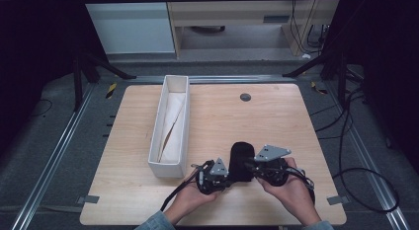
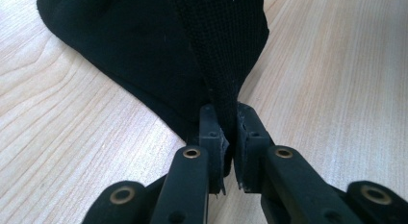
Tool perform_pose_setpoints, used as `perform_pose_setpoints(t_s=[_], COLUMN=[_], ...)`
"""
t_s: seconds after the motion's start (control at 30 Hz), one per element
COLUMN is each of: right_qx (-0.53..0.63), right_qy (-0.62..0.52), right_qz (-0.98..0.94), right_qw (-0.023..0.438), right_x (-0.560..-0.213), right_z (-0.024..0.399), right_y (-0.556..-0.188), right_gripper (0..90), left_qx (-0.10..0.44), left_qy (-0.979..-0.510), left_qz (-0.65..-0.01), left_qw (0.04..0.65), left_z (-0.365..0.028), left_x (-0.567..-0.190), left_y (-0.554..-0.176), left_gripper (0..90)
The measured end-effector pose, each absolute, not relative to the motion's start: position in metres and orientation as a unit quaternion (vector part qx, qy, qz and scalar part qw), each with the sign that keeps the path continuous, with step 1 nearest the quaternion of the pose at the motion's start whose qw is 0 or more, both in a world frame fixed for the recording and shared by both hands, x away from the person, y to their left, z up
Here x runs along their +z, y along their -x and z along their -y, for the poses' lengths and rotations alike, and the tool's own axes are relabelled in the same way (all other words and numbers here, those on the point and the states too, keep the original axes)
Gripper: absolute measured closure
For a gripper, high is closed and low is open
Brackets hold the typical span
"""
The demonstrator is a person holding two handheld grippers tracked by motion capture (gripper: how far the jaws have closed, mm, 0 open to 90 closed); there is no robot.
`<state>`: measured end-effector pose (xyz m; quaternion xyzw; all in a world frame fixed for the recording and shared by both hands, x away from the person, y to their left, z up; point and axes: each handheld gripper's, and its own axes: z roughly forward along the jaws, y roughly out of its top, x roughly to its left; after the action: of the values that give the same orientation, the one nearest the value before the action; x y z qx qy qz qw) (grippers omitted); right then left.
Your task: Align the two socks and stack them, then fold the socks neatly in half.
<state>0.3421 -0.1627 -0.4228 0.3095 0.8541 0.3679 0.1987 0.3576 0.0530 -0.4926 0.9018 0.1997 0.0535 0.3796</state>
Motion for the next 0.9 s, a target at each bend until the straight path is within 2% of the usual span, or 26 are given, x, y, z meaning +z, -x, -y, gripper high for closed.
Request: perform_pose_setpoints(t_s=[0.5,0.9], right_qx=[0.37,0.361], right_qy=[-0.314,-0.323], right_qz=[-0.852,-0.857], right_qw=[0.195,0.178], right_x=[-0.423,-0.439], right_z=[0.161,0.155], right_y=[-0.349,-0.367], right_gripper=[74.6,74.1], left_qx=[0.044,0.034], left_qy=[-0.902,-0.906], left_qz=[-0.2,-0.199], left_qw=[0.38,0.371], left_z=[-0.055,-0.056], left_x=[-0.491,-0.494], left_y=[-0.356,-0.357], left_gripper=[83.4,83.2])
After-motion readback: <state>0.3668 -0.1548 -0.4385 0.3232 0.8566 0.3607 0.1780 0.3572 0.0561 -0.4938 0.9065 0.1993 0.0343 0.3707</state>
